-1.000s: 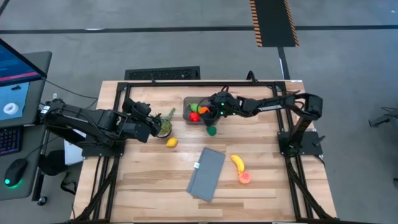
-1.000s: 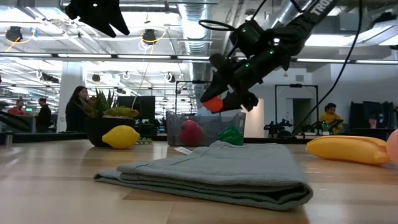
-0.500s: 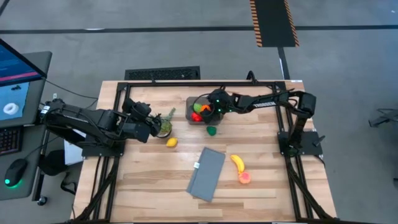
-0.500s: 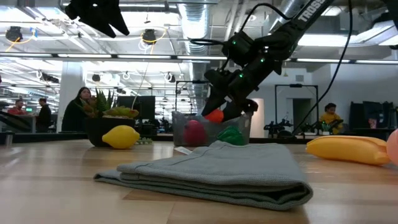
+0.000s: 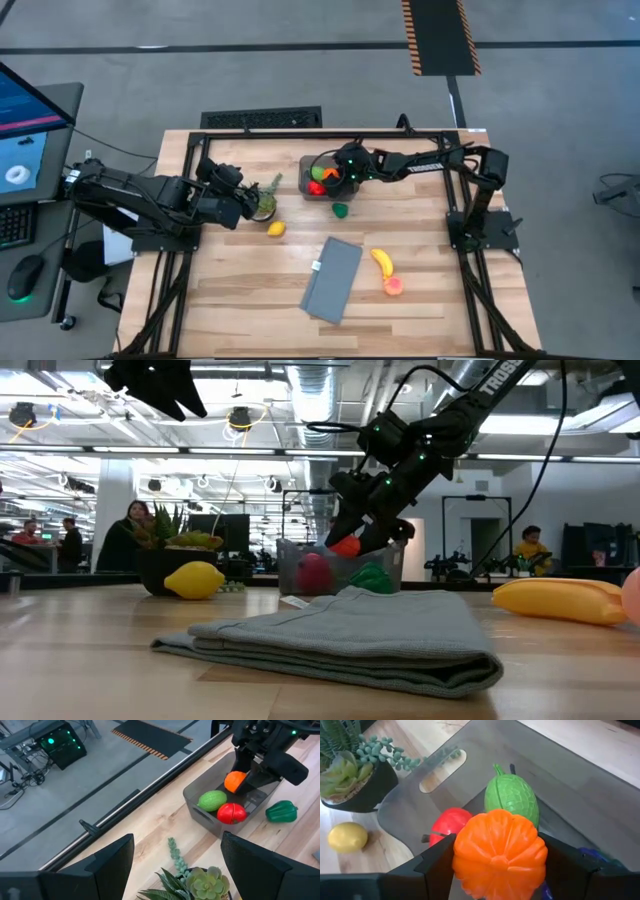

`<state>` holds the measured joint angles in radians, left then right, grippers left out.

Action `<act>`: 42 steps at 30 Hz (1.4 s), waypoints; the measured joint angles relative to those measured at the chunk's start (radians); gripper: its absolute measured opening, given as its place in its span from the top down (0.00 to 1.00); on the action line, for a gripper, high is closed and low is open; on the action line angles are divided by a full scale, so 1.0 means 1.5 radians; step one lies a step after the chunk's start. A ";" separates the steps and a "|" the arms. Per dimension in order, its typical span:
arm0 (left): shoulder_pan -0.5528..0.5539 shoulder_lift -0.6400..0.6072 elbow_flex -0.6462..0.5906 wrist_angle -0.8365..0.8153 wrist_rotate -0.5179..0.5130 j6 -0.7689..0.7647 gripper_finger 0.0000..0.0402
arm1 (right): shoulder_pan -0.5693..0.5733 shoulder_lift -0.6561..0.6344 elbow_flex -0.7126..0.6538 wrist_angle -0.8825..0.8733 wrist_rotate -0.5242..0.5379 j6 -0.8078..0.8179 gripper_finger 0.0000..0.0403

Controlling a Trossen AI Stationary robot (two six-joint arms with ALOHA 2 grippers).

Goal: Pick and placing Produce into tupperware
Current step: Put the pumpkin into the black bin, then put the lemon into the black bin

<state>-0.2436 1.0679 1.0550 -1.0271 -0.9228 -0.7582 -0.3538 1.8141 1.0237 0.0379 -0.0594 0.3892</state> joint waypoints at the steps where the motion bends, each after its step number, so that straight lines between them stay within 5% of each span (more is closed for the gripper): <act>1: 0.000 0.000 0.000 0.000 0.000 0.000 0.28 | 0.000 0.000 0.000 0.000 -0.003 -0.003 0.31; 13: 0.000 0.000 0.000 0.000 0.000 -0.004 0.28 | 0.000 0.000 0.000 0.019 -0.032 -0.016 0.21; 42: -0.018 0.000 0.000 -0.017 0.049 -0.007 0.28 | 0.058 -0.059 0.111 -0.125 -0.032 -0.161 0.20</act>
<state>-0.2700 1.0679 1.0550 -1.0528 -0.8491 -0.7686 -0.2668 1.7261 1.1908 -0.1491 -0.1079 0.1472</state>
